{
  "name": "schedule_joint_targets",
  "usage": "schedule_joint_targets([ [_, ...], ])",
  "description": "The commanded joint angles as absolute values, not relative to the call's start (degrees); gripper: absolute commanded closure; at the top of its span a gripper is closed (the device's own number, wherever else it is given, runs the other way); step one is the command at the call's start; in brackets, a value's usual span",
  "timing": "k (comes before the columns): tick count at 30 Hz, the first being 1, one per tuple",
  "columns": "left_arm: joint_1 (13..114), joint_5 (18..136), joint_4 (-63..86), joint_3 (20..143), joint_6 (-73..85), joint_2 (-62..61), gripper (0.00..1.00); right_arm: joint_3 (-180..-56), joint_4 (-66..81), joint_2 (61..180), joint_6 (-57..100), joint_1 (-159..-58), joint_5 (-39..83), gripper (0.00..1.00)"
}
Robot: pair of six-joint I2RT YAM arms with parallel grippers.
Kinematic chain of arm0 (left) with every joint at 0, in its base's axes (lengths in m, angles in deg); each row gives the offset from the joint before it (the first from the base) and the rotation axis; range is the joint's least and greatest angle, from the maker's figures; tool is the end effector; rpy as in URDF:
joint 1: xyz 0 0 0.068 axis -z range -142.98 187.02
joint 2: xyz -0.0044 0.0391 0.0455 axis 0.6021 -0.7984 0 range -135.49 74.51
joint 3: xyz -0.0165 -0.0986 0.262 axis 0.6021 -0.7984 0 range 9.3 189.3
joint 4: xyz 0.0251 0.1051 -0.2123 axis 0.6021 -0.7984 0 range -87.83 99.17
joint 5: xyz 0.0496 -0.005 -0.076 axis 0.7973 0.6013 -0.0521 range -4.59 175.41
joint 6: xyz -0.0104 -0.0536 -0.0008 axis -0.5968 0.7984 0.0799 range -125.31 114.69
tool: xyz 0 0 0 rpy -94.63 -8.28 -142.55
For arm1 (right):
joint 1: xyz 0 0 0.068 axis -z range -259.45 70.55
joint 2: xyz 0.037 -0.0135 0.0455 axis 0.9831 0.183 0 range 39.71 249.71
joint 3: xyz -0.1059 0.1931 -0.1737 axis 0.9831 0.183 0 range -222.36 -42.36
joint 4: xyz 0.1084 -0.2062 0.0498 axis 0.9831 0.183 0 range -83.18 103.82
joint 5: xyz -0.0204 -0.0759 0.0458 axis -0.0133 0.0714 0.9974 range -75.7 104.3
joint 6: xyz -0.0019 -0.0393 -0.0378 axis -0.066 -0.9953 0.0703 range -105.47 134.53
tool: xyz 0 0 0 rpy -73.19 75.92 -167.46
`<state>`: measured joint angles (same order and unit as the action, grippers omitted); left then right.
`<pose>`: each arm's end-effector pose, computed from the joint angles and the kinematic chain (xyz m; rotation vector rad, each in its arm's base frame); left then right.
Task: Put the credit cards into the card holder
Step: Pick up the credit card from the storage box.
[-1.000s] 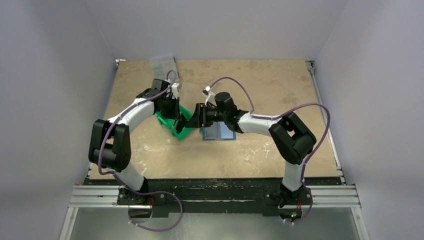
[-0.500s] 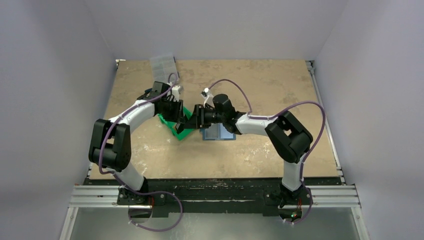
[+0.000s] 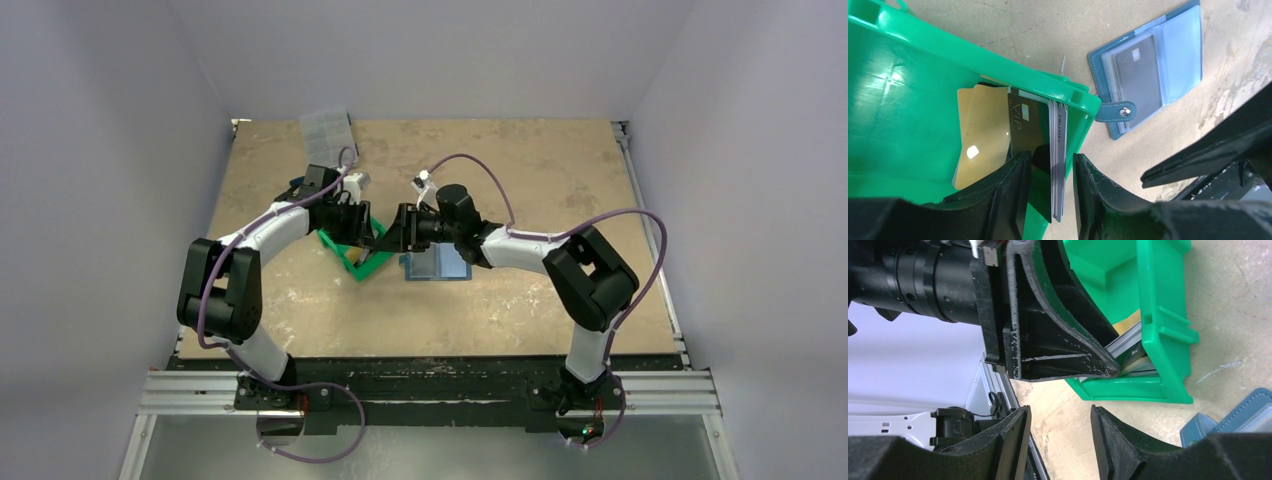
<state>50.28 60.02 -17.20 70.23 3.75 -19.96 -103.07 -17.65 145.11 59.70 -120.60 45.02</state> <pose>0.2996 -0.0867 0.2203 0.2548 2.6157 -0.7163 0.2813 0.2706 0.2272 -0.3359 2.1626 1.4558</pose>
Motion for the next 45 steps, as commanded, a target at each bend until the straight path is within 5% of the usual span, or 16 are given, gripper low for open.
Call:
schedule_joint_targets([
  [1, 50.3, 54.9, -14.1, 69.5, 4.5, -18.1, 0.59, -101.9, -18.9, 142.3, 59.1, -120.0, 44.1, 0.45],
  [11, 50.7, 55.0, -15.2, 69.4, 4.4, -20.2, 0.43, -100.3, -19.4, 141.7, 58.8, -118.7, 44.5, 0.46],
  [21, 52.2, 50.8, -16.0, 69.8, 3.5, -21.8, 0.4, -99.3, -19.6, 141.3, 58.6, -118.3, 44.8, 0.46],
  [28, 52.2, 51.0, -16.0, 69.7, 3.1, -21.2, 0.5, -98.6, -19.6, 141.1, 58.4, -117.8, 44.8, 0.46],
  [34, 52.2, 53.3, -17.1, 70.1, 2.2, -20.9, 0.43, -97.7, -19.8, 140.8, 58.2, -117.0, 45.1, 0.46],
  [45, 52.2, 50.3, -15.4, 69.5, 3.0, -19.7, 0.71, -97.4, -19.2, 140.2, 57.8, -115.6, 45.5, 0.46],
])
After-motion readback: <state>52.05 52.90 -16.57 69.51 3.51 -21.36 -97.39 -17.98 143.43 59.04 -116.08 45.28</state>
